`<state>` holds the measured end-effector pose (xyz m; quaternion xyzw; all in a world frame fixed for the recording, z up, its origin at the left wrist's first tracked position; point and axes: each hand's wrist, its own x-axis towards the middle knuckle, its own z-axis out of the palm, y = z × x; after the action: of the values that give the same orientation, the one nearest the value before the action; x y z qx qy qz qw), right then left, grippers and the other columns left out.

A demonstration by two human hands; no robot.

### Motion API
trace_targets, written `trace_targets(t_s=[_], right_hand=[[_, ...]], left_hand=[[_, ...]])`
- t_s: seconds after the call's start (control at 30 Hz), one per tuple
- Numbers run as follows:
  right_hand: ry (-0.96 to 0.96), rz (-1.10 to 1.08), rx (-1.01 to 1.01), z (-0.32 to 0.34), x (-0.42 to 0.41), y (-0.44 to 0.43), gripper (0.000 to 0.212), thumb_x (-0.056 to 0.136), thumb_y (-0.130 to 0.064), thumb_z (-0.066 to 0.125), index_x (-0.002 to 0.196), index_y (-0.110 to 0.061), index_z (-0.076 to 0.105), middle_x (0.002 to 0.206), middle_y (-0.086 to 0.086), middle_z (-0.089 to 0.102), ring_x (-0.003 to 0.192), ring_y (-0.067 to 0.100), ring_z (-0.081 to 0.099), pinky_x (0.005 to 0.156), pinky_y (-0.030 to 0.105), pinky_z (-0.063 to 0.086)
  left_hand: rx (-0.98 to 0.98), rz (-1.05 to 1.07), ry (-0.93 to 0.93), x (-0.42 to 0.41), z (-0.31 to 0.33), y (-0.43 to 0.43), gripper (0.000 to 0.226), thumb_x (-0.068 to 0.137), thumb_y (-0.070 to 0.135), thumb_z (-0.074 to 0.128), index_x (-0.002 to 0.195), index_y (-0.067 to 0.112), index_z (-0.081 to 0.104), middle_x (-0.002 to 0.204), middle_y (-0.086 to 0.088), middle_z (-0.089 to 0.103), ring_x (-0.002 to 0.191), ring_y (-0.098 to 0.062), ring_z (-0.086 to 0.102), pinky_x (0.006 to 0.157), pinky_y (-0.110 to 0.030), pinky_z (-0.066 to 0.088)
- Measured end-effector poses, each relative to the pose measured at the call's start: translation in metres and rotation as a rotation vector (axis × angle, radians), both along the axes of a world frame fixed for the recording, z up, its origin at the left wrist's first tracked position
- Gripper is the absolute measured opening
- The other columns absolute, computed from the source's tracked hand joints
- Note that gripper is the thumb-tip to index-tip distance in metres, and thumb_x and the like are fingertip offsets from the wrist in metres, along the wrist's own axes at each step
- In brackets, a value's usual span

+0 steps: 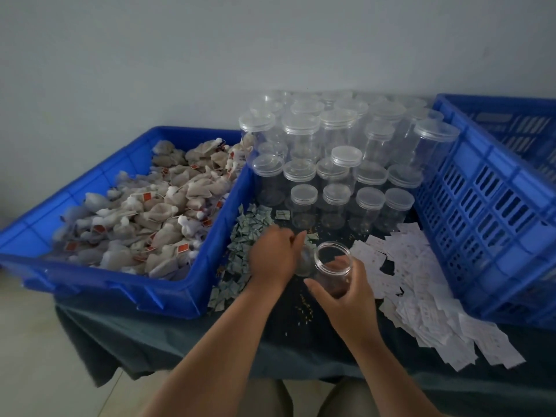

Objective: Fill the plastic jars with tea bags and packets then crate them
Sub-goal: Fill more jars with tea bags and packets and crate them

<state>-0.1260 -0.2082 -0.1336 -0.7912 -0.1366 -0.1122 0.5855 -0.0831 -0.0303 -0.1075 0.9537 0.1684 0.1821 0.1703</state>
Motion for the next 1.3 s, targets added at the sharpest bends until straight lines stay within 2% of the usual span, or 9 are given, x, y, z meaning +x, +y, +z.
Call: trace_targets(t_s=[0.1,0.3,0.37,0.5,0.63,0.77,0.97,1.17,1.3], right_hand=[[-0.012,0.031,-0.045,-0.003,0.001,-0.001,0.063,0.072,-0.075,0.083,0.121,-0.047,0.053,0.108,-0.022,0.07,0.095,-0.001,0.07,0.072,0.014,0.056],[0.002,0.058,-0.04,-0.007,0.002,-0.003,0.053,0.069,-0.07,0.079,0.113,-0.06,0.051,0.105,-0.027,0.069,0.082,0.004,0.07,0.066,0.027,0.058],[0.019,0.055,-0.026,-0.006,0.002,-0.003,0.052,0.069,-0.069,0.08,0.112,-0.058,0.052,0.104,-0.028,0.069,0.083,0.003,0.07,0.067,0.029,0.057],[0.036,0.058,-0.021,-0.005,0.0,-0.001,0.053,0.068,-0.071,0.079,0.111,-0.051,0.055,0.105,-0.031,0.068,0.088,-0.002,0.069,0.07,0.025,0.054],[0.03,0.057,-0.036,-0.004,0.0,-0.001,0.048,0.069,-0.069,0.077,0.108,-0.048,0.057,0.104,-0.03,0.069,0.087,-0.001,0.069,0.065,0.019,0.053],[0.032,0.051,-0.033,-0.006,0.001,-0.002,0.05,0.07,-0.07,0.077,0.108,-0.043,0.06,0.103,-0.027,0.07,0.084,0.001,0.071,0.066,0.02,0.053],[0.017,0.043,-0.027,-0.008,0.005,-0.004,0.043,0.072,-0.07,0.077,0.103,-0.047,0.058,0.103,-0.023,0.071,0.08,0.008,0.071,0.065,0.027,0.059],[-0.005,0.052,-0.009,-0.01,0.006,-0.004,0.041,0.074,-0.069,0.078,0.104,-0.049,0.058,0.104,-0.023,0.072,0.08,0.007,0.072,0.064,0.025,0.059],[0.007,0.076,-0.006,-0.009,0.006,-0.004,0.039,0.076,-0.07,0.077,0.105,-0.053,0.058,0.104,-0.022,0.073,0.079,0.01,0.073,0.066,0.032,0.063]], left_hand=[[0.002,-0.004,-0.115,0.002,0.02,0.002,0.027,0.098,0.058,0.061,0.097,0.031,0.067,0.096,0.013,0.057,0.079,-0.007,0.053,0.061,-0.03,0.04],[0.051,0.024,-0.335,-0.023,0.096,0.066,0.028,0.105,0.043,0.047,0.083,0.031,0.06,0.077,0.013,0.059,0.065,-0.005,0.056,0.054,-0.031,0.05],[0.057,0.129,-0.132,-0.031,0.118,0.112,0.018,0.105,0.033,0.049,0.107,0.03,0.067,0.096,0.007,0.069,0.083,-0.016,0.067,0.068,-0.039,0.057],[0.176,0.141,0.503,-0.052,0.124,0.181,0.055,0.098,0.038,0.069,0.148,0.019,0.054,0.14,-0.01,0.061,0.119,-0.03,0.063,0.086,-0.037,0.052],[0.101,0.029,0.522,-0.061,0.081,0.199,0.006,0.102,0.029,0.063,0.107,0.025,0.063,0.116,-0.004,0.065,0.095,-0.022,0.062,0.086,-0.039,0.056],[0.011,0.101,0.175,-0.056,0.074,0.213,0.027,0.104,0.039,0.052,0.114,0.017,0.063,0.115,-0.005,0.059,0.097,-0.023,0.061,0.076,-0.042,0.057],[0.152,0.1,0.427,-0.051,0.067,0.211,0.014,0.102,0.024,0.056,0.103,0.016,0.068,0.103,-0.004,0.068,0.086,-0.018,0.063,0.072,-0.031,0.047],[-0.203,0.219,-0.105,-0.066,0.085,0.202,0.012,0.091,0.031,0.07,0.085,0.026,0.062,0.079,0.004,0.065,0.068,-0.014,0.06,0.055,-0.03,0.043],[-0.912,0.142,-0.274,-0.064,0.127,0.184,0.021,0.097,0.035,0.073,0.108,0.02,0.064,0.106,-0.005,0.071,0.092,-0.017,0.073,0.067,-0.032,0.06]])
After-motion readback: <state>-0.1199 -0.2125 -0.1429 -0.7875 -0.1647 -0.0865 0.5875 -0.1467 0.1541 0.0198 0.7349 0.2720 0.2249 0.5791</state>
